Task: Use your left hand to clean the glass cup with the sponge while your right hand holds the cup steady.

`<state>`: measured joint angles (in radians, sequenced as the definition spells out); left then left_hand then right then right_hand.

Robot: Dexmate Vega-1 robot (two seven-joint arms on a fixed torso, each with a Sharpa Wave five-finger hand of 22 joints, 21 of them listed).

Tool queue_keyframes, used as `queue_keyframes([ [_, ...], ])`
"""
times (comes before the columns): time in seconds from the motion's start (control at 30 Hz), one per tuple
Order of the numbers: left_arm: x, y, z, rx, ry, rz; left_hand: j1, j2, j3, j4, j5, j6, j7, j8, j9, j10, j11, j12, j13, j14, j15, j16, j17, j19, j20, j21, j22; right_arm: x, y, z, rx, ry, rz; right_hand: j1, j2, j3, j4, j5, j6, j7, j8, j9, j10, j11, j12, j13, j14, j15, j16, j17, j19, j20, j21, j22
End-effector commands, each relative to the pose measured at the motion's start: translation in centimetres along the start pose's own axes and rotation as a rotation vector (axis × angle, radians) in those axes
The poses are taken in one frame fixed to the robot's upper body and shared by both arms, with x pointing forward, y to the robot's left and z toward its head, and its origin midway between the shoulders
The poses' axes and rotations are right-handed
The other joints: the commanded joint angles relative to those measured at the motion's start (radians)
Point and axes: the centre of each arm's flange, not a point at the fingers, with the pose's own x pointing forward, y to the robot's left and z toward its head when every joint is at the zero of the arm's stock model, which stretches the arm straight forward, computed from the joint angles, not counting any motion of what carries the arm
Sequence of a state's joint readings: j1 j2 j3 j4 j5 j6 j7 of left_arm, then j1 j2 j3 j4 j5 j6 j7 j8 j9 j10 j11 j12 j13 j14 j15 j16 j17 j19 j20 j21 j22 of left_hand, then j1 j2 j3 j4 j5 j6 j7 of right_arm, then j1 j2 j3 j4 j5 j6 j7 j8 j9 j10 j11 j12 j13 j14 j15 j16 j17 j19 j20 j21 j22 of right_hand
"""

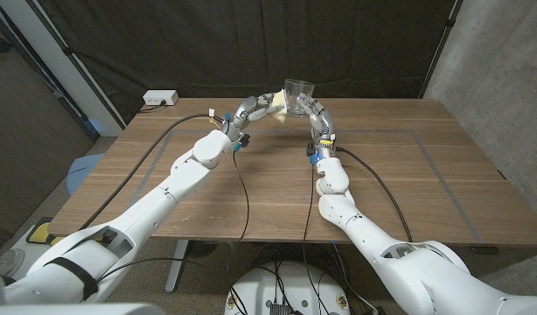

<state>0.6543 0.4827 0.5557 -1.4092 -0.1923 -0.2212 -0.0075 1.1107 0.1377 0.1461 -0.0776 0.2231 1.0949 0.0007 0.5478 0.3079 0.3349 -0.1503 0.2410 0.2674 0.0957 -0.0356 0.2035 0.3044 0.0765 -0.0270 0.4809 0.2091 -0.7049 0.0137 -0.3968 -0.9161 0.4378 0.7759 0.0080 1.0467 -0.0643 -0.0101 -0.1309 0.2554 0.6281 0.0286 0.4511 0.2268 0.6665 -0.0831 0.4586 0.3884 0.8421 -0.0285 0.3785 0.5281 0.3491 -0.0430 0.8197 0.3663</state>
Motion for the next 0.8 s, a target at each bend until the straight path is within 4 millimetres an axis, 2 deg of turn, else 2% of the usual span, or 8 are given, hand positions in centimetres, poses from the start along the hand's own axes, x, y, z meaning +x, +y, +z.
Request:
queue_keyframes([
  [0.03, -0.6, 0.1, 0.2, 0.03, 0.019, 0.006, 0.044, 0.032, 0.01, -0.002, -0.008, 0.005, 0.007, 0.01, 0.01, 0.001, 0.003, 0.006, 0.005, -0.005, -0.09, -0.001, 0.002, 0.001, -0.016, 0.007, 0.003, 0.0, -0.4, 0.4, 0.013, -0.009, 0.002, 0.212, 0.217, 0.036, 0.027, 0.004, 0.185, -0.176, 0.001, 0.012, 0.072, -0.075, -0.001, 0.002, 0.087, -0.215, 0.001, 0.002, -0.003, -0.152, 0.009, 0.003],
  [0.53, 0.9, -0.2, 3.2, 0.032, -0.08, 0.025, 0.045, 0.029, 0.021, 0.0, -0.02, -0.001, 0.003, 0.023, 0.026, 0.001, 0.007, 0.014, 0.006, -0.004, -0.091, 0.001, 0.006, 0.0, -0.017, 0.014, 0.003, -1.4, -0.1, -0.9, 0.0, 0.047, 0.025, 0.213, 0.217, 0.036, 0.027, 0.004, 0.191, -0.176, 0.003, 0.012, 0.078, -0.075, -0.001, 0.006, 0.089, -0.215, -0.001, 0.007, -0.007, -0.151, 0.02, 0.003],
  [0.57, 1.0, -0.1, 3.5, 0.033, -0.088, 0.026, 0.045, 0.028, 0.022, 0.0, -0.021, -0.001, 0.003, 0.025, 0.027, -0.002, 0.0, 0.013, 0.006, -0.004, -0.092, 0.001, 0.006, 0.0, -0.017, 0.014, 0.003, -1.4, -0.1, -0.9, -0.001, 0.048, 0.026, 0.214, 0.217, 0.036, 0.027, 0.004, 0.194, -0.175, 0.004, 0.011, 0.08, -0.075, -0.001, 0.006, 0.09, -0.215, -0.001, 0.008, -0.007, -0.151, 0.021, 0.002],
  [0.77, 1.3, 0.4, 5.3, 0.04, -0.142, 0.059, 0.045, 0.027, 0.025, 0.001, -0.025, -0.002, 0.004, 0.029, 0.032, 0.005, 0.002, 0.019, 0.007, -0.002, -0.094, 0.002, 0.007, 0.0, -0.017, 0.017, 0.002, -1.7, 0.0, -1.0, -0.001, 0.052, 0.03, 0.214, 0.217, 0.035, 0.028, 0.005, 0.198, -0.174, 0.006, 0.011, 0.082, -0.075, -0.001, 0.007, 0.09, -0.215, -0.002, 0.01, -0.009, -0.151, 0.026, 0.002],
  [0.8, 1.3, 0.5, 5.5, 0.04, -0.15, 0.07, 0.045, 0.026, 0.026, 0.001, -0.026, -0.003, 0.004, 0.031, 0.034, 0.007, -0.007, 0.021, 0.007, -0.001, -0.095, 0.002, 0.007, 0.001, -0.018, 0.018, 0.002, -1.7, 0.0, -1.0, 0.0, 0.049, 0.027, 0.214, 0.217, 0.035, 0.028, 0.005, 0.197, -0.174, 0.005, 0.01, 0.08, -0.077, -0.002, 0.008, 0.09, -0.215, -0.002, 0.011, -0.01, -0.151, 0.028, 0.002],
])
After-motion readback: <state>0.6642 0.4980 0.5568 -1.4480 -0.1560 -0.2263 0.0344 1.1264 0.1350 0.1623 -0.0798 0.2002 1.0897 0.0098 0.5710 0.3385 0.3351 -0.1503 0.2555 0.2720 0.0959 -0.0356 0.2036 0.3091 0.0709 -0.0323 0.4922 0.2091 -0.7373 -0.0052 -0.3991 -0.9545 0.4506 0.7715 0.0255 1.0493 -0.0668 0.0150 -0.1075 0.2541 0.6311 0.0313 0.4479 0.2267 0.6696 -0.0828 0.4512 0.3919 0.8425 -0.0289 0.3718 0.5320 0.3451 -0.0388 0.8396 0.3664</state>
